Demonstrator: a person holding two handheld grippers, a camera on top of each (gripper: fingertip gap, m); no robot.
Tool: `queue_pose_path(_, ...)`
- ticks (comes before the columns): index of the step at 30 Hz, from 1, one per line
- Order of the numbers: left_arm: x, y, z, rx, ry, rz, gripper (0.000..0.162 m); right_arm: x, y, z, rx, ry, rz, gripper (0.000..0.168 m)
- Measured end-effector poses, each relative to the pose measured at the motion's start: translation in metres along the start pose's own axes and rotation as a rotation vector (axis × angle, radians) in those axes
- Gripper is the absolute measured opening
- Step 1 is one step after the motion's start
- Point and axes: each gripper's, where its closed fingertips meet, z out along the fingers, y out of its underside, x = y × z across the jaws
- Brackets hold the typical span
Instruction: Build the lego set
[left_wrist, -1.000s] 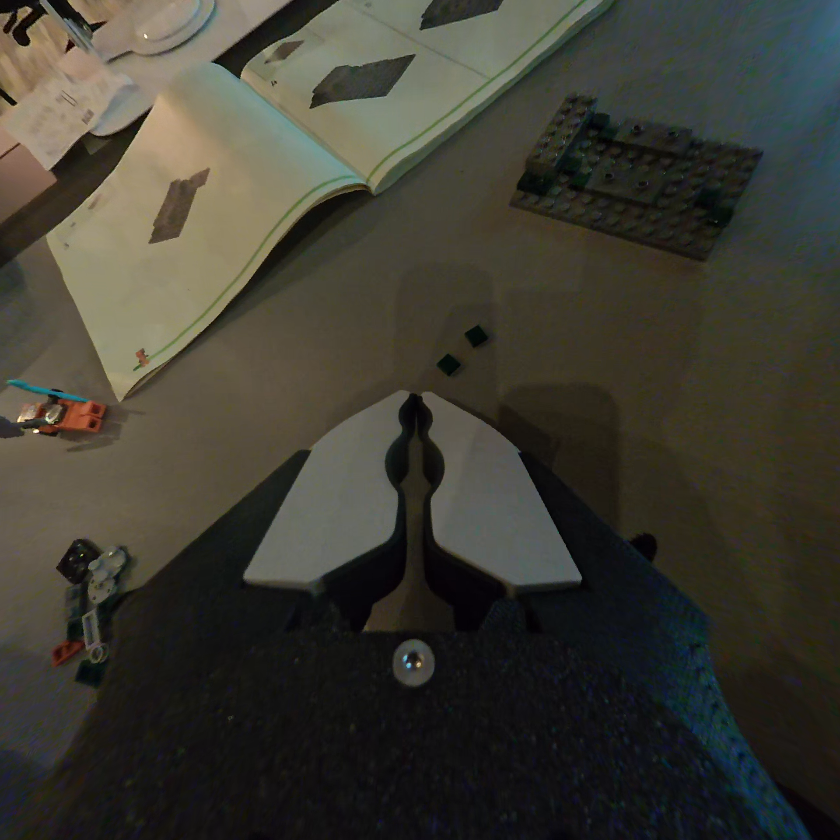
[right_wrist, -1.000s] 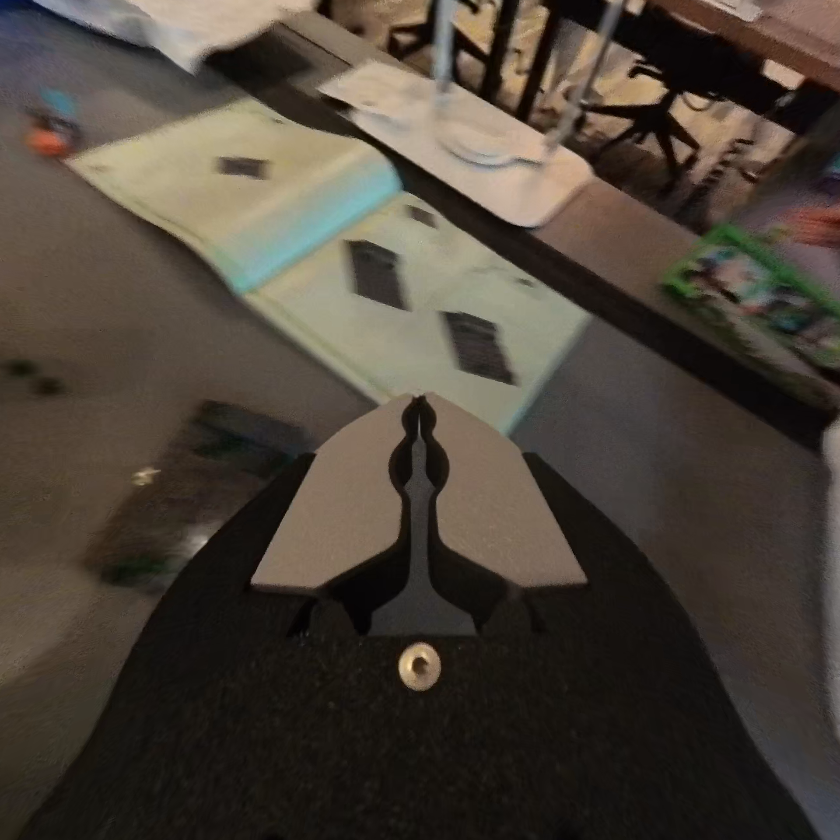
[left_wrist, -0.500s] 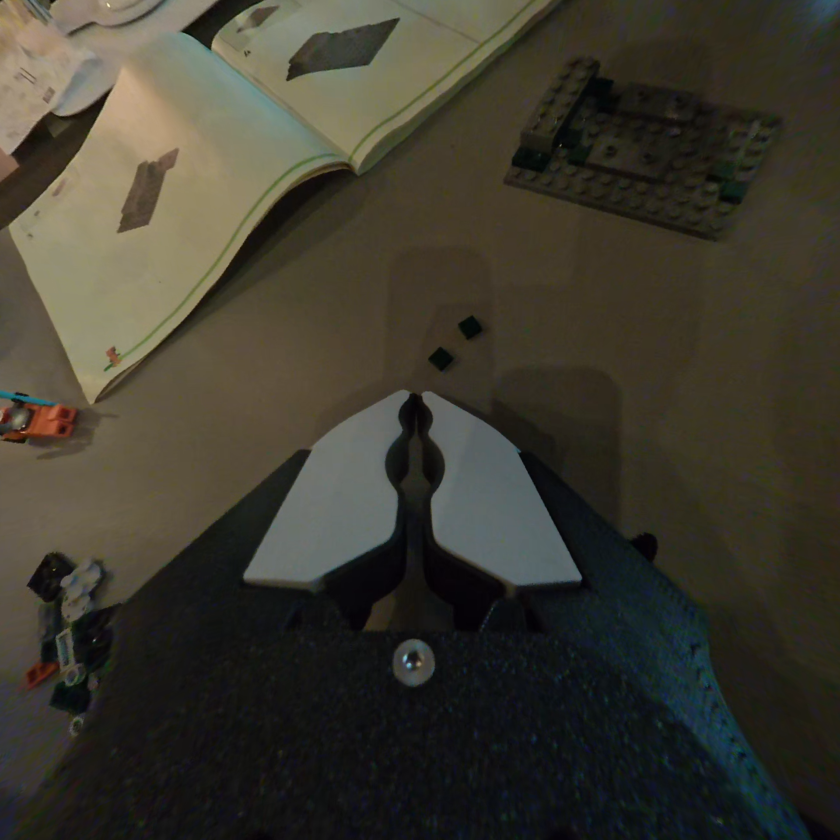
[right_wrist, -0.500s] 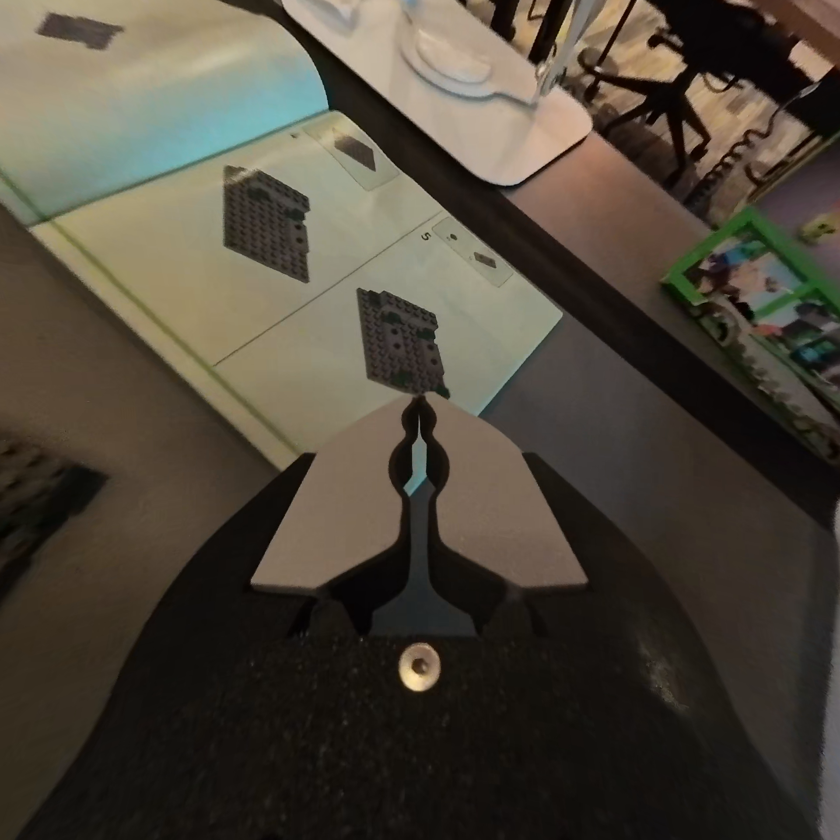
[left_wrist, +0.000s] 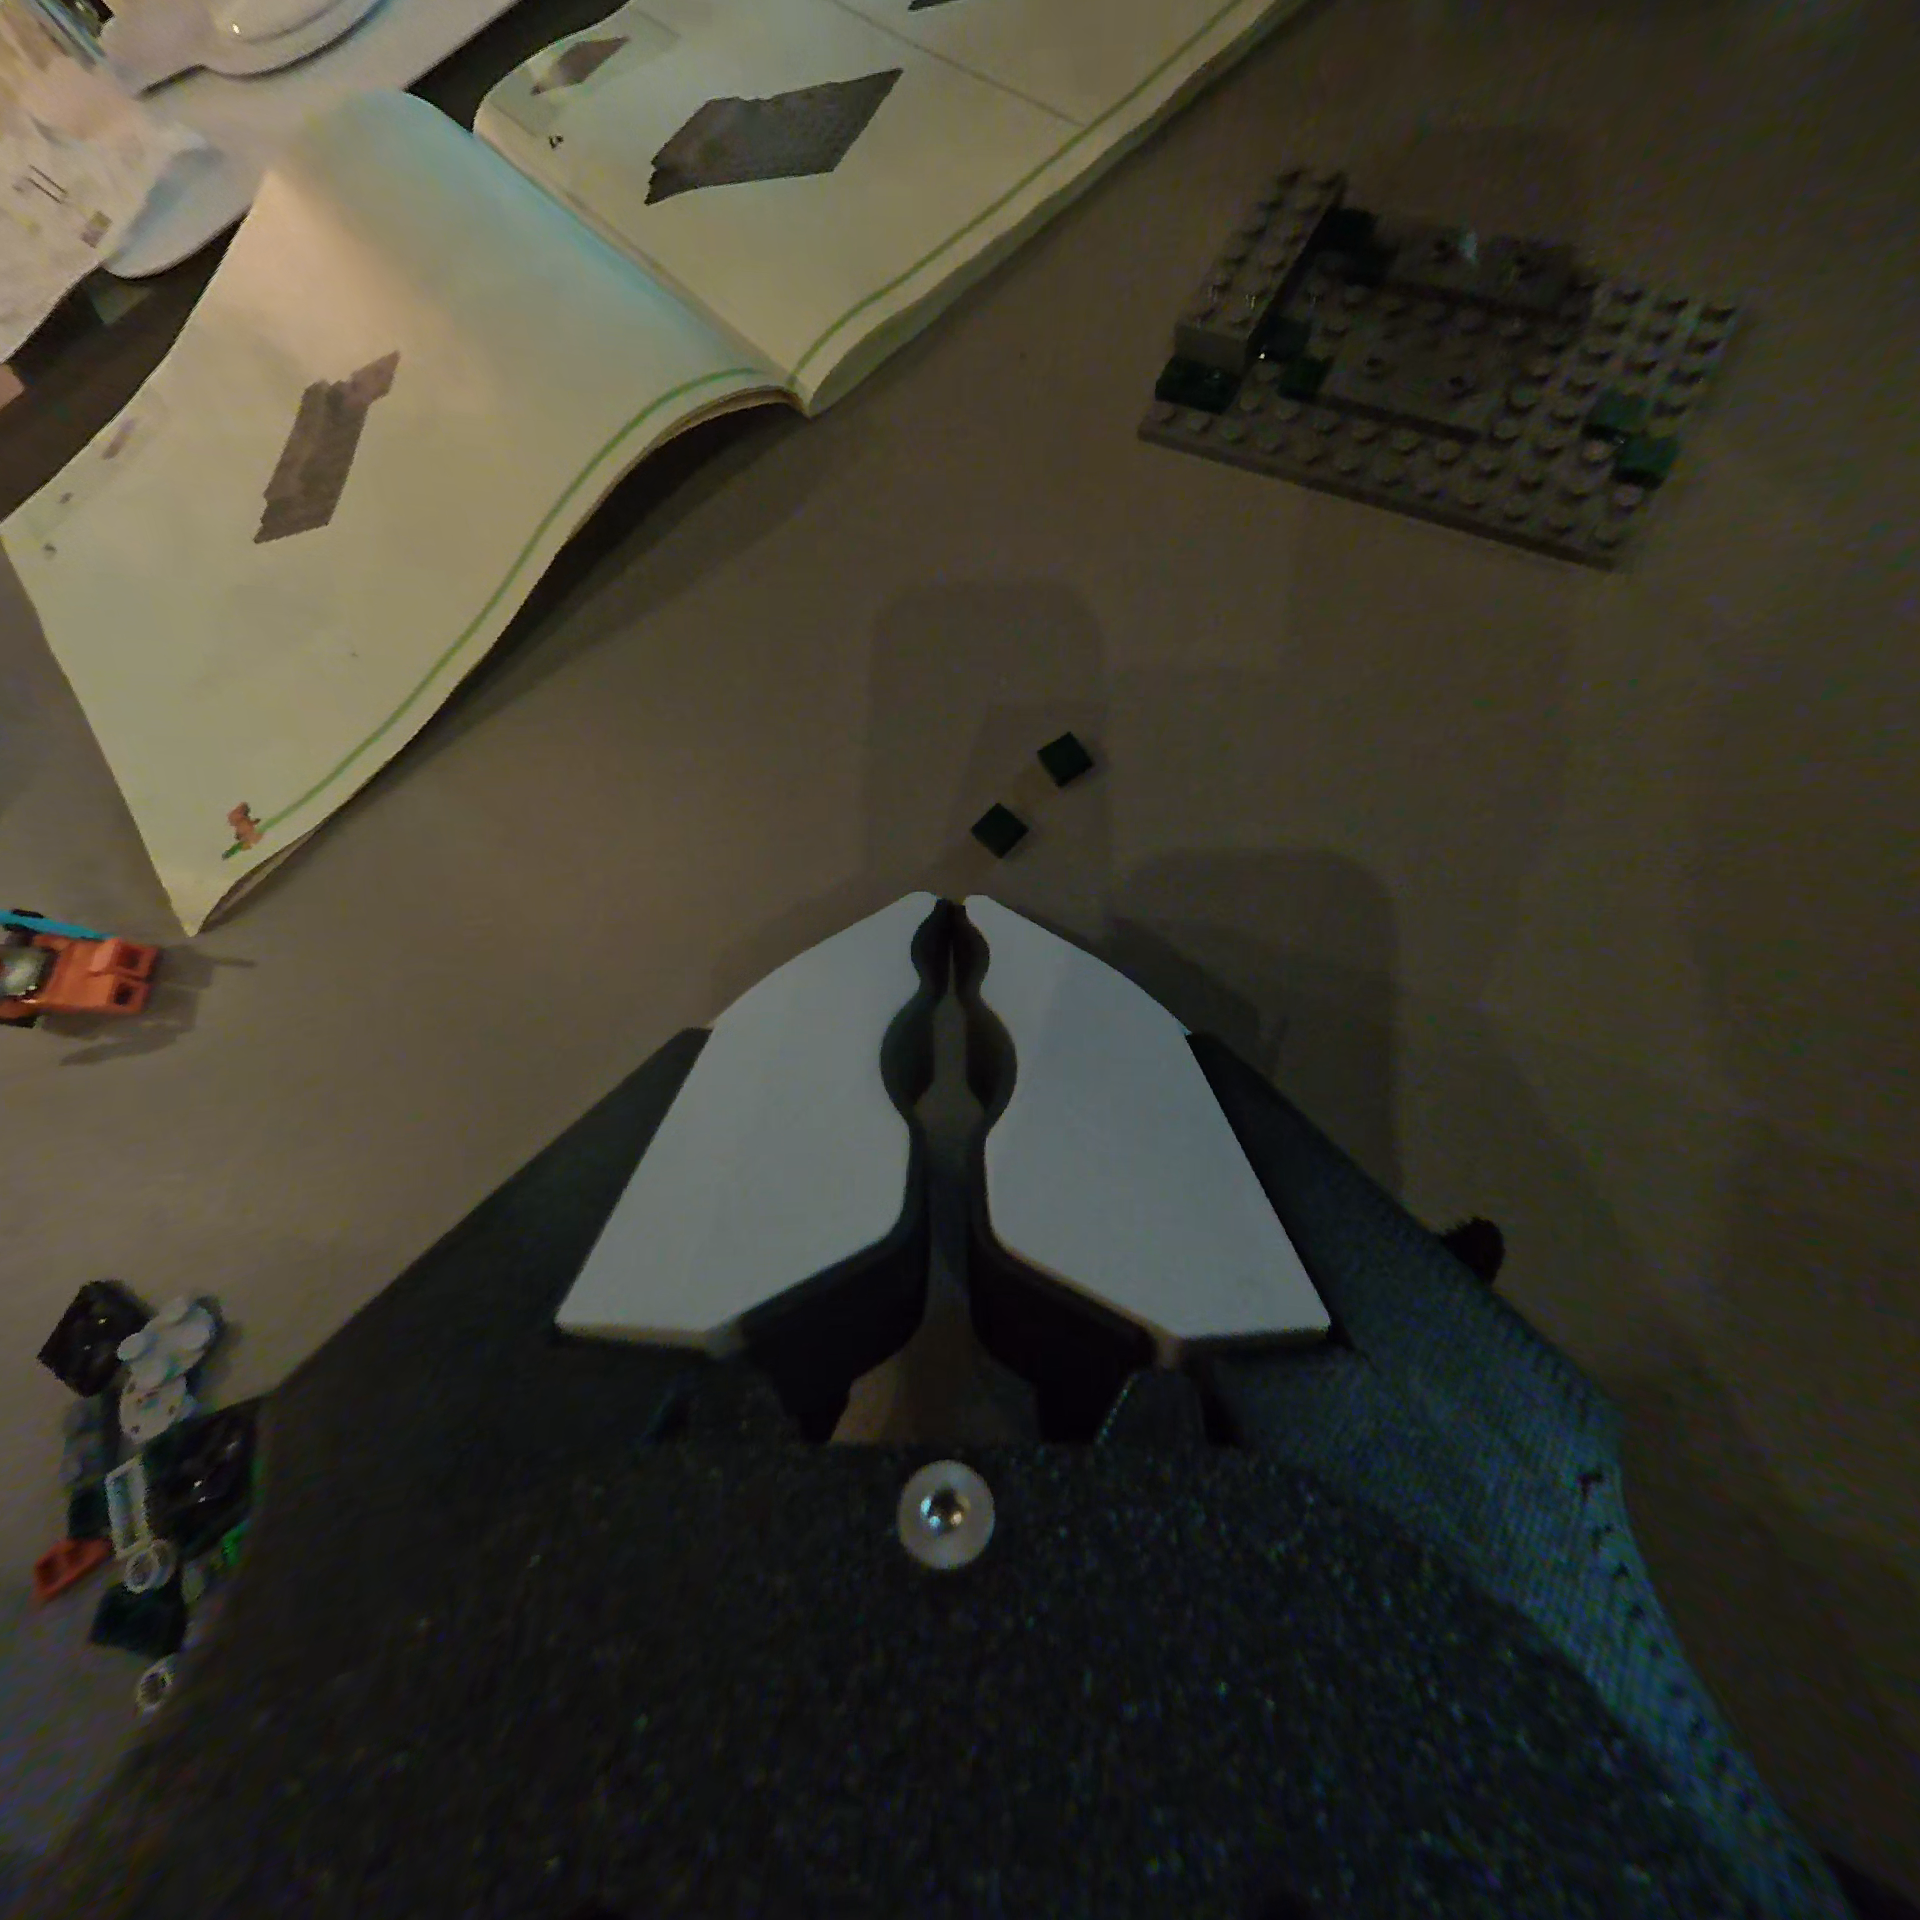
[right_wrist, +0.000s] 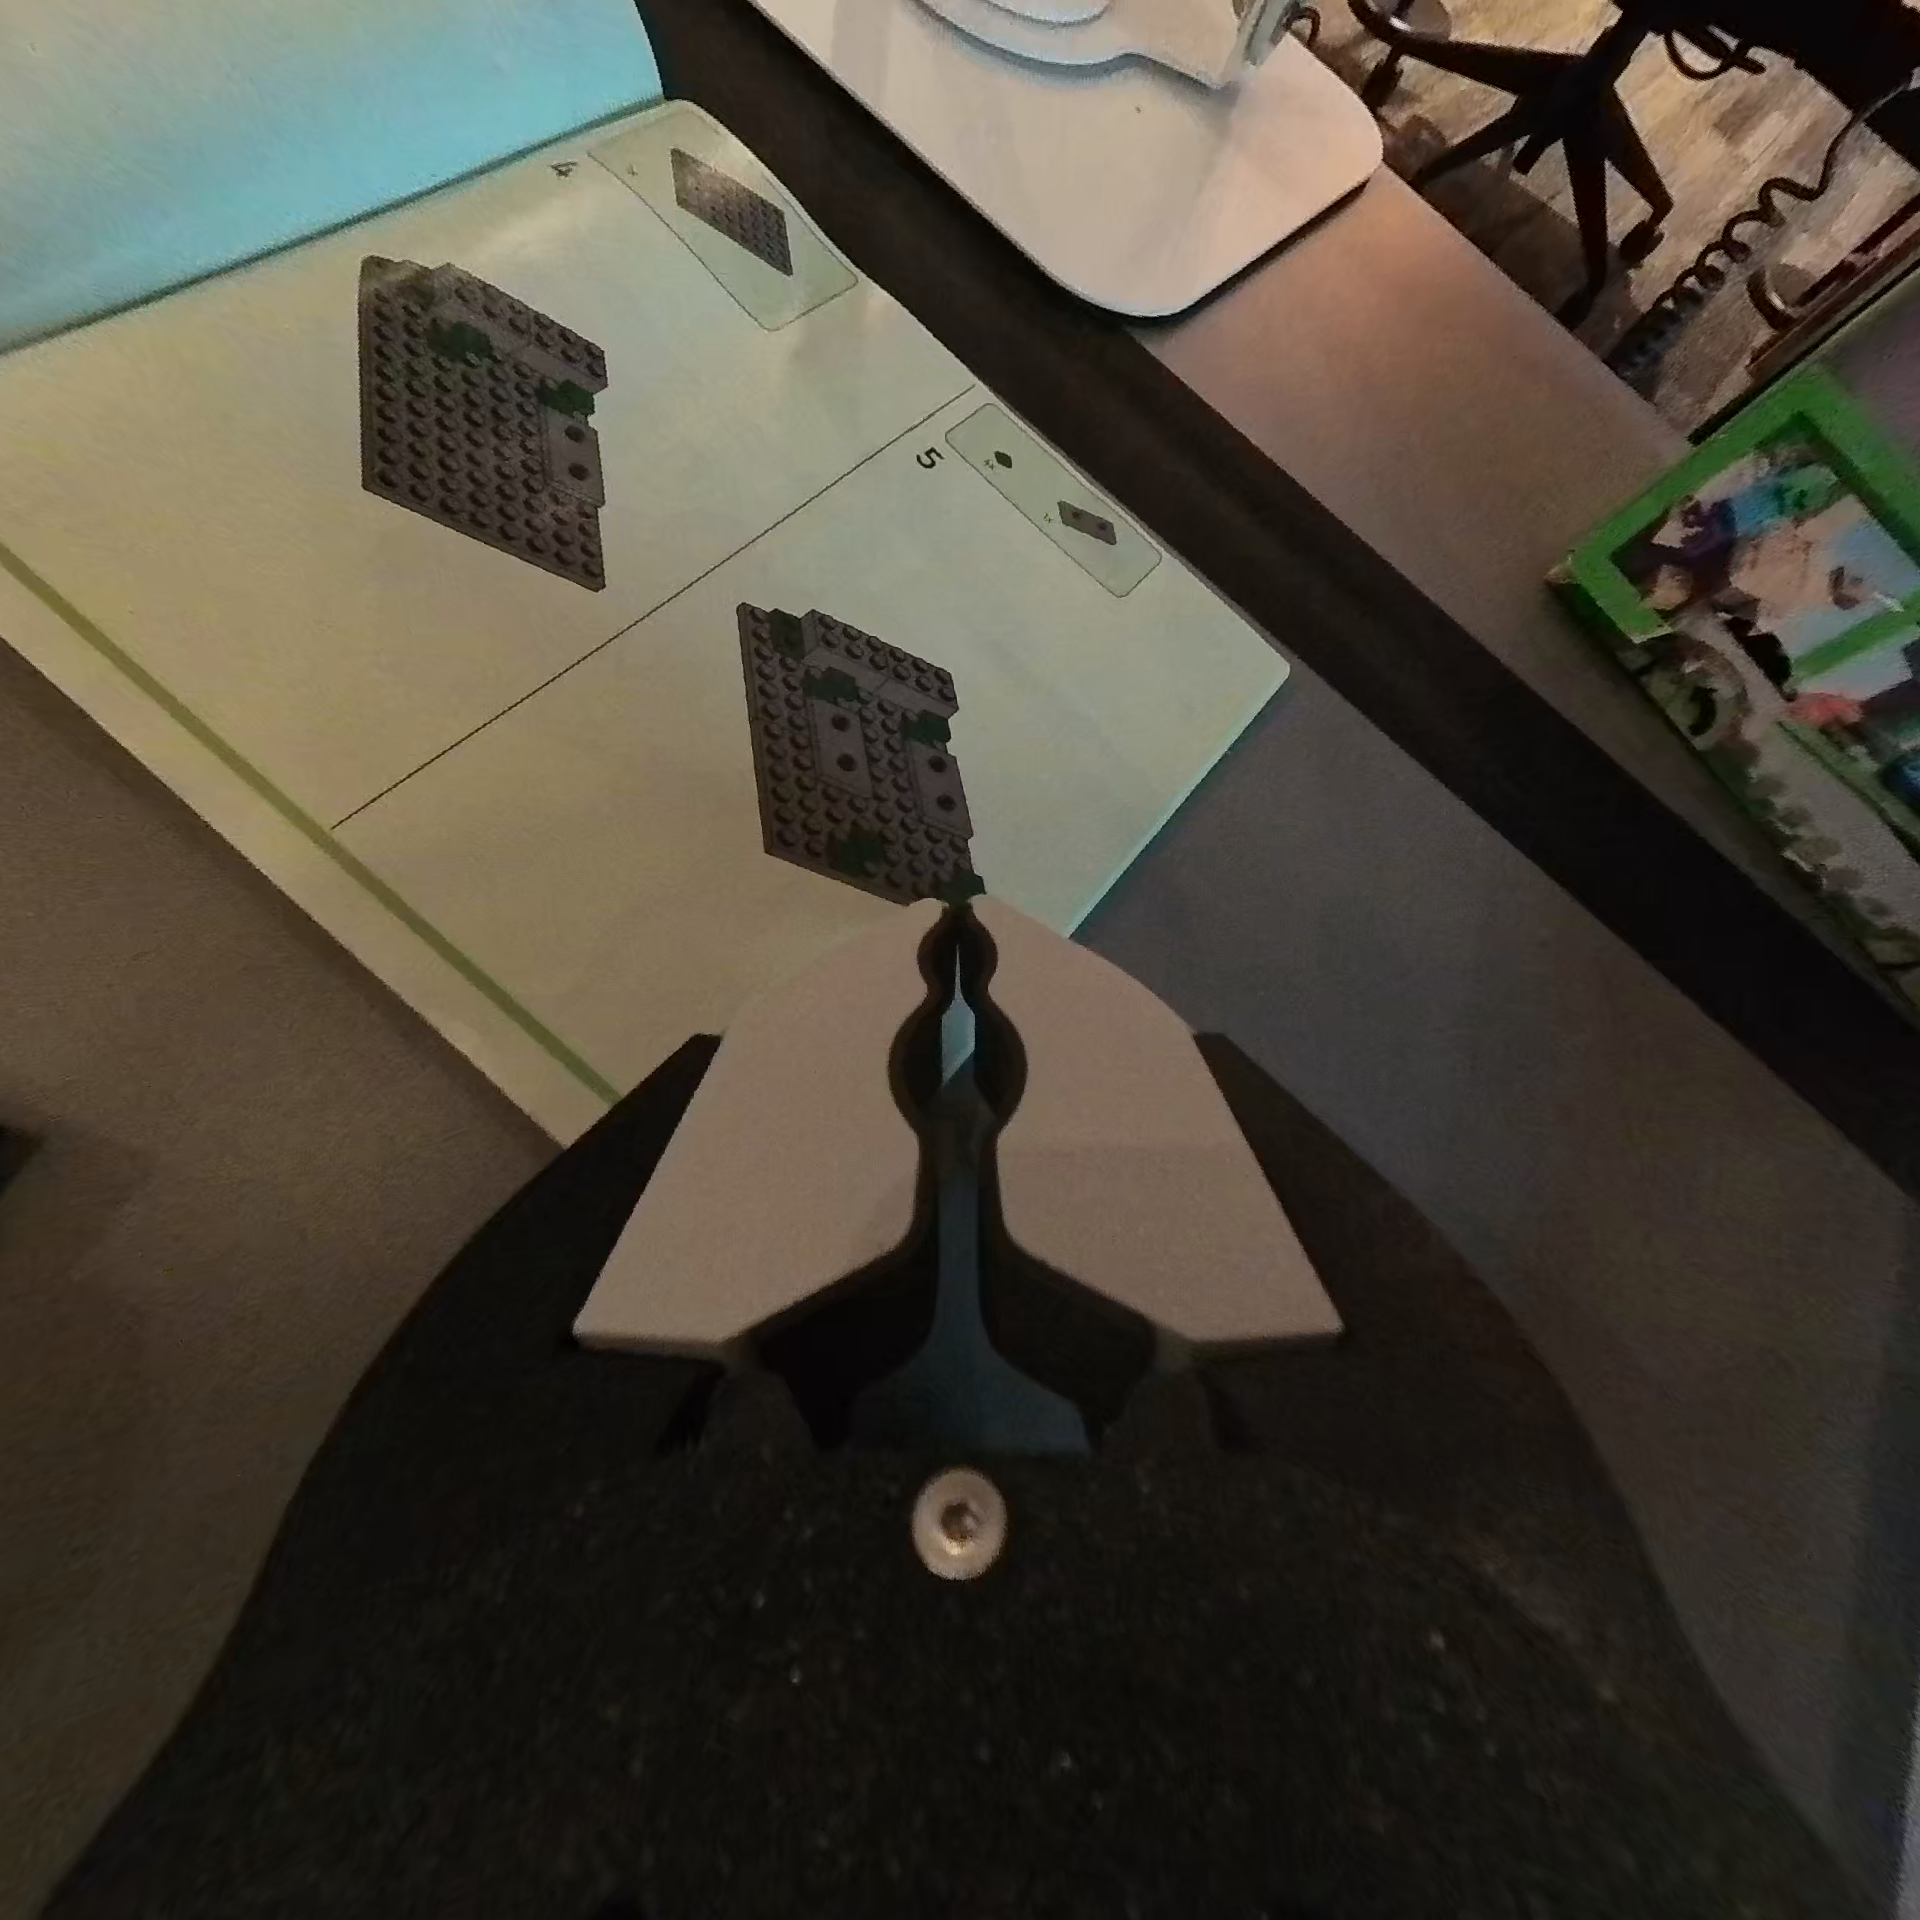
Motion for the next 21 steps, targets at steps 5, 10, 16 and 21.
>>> queue_pose_path(5, 0.0001, -0.0001, 0.0001, 0.001, 0.002, -0.001, 0.0, 0.0003, 0.0, 0.0007, -0.004, -0.007, 0.004, 0.0)
queue_pose_path(10, 0.0, -0.0002, -0.0001, 0.002, 0.0, 0.001, 0.0, 0.0004, 0.0002, 0.0008, -0.005, -0.01, 0.006, 0.0)
queue_pose_path(16, 0.0003, -0.0004, -0.0004, 0.004, 0.002, 0.002, 0.0, 0.0004, 0.0009, -0.0002, -0.005, -0.011, 0.014, 0.0)
queue_pose_path(21, 0.0008, -0.0009, -0.0009, 0.005, 0.002, 0.008, 0.0, 0.0011, 0.0035, -0.0038, -0.003, -0.007, 0.018, 0.0)
